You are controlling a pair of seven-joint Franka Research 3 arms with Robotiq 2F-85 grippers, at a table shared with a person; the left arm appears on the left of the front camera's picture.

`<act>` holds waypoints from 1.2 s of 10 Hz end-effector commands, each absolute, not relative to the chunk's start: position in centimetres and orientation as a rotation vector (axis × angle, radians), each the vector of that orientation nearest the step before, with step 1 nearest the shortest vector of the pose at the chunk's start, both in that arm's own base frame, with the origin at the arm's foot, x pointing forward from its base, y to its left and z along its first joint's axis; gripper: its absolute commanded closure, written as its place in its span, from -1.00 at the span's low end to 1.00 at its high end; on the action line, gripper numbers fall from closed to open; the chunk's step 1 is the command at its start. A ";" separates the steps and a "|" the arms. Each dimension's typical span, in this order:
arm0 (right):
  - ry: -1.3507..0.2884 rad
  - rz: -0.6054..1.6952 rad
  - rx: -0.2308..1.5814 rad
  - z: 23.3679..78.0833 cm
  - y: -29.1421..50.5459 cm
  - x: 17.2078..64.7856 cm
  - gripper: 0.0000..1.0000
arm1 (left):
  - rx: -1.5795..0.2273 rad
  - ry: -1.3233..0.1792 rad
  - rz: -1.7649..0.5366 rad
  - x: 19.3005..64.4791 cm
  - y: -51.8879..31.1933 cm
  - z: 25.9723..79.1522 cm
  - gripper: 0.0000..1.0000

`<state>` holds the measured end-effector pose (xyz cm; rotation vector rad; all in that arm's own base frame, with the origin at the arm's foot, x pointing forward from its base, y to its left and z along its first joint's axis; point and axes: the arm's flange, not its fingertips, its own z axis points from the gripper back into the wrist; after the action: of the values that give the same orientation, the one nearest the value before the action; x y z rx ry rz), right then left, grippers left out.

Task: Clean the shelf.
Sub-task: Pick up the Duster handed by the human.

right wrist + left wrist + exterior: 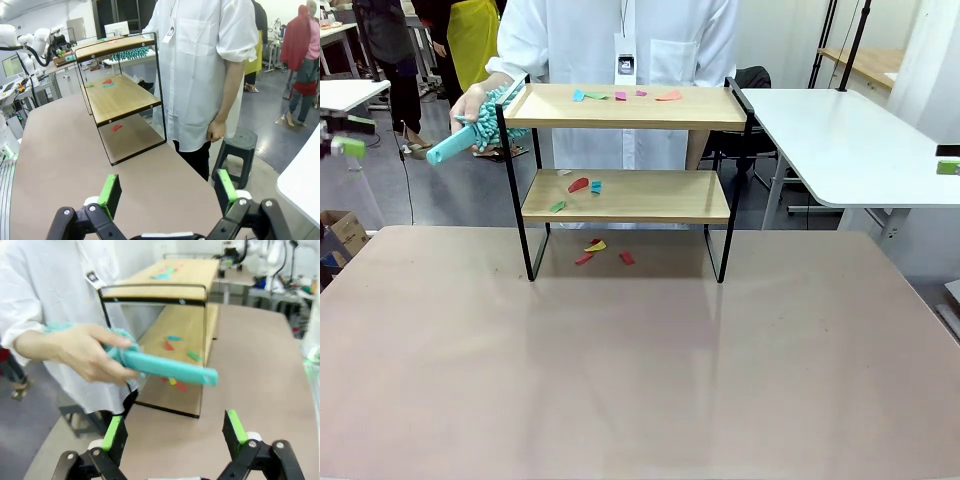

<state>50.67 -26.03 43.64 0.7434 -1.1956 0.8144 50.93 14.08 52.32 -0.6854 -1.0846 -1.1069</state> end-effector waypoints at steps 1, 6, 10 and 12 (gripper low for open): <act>-1.196 0.818 0.743 43.8 -25.9 50.7 -1.00 | -0.566 -0.907 -1.000 50.4 11.0 59.1 -1.00; -1.196 0.818 0.743 43.8 -25.9 50.7 -1.00 | -0.256 -0.685 -0.687 47.4 1.7 66.7 -1.00; -1.196 0.818 0.743 43.8 -25.9 50.7 -1.00 | -0.147 -0.569 -0.567 46.1 -4.3 64.7 -1.00; -1.196 0.818 0.743 43.8 -25.9 50.7 -1.00 | -0.094 -0.599 -0.557 46.8 -4.2 64.1 -1.00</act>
<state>50.67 -26.03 43.57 0.7443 -1.1952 0.8136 46.60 -5.54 63.68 -0.1306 -0.5649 -0.5726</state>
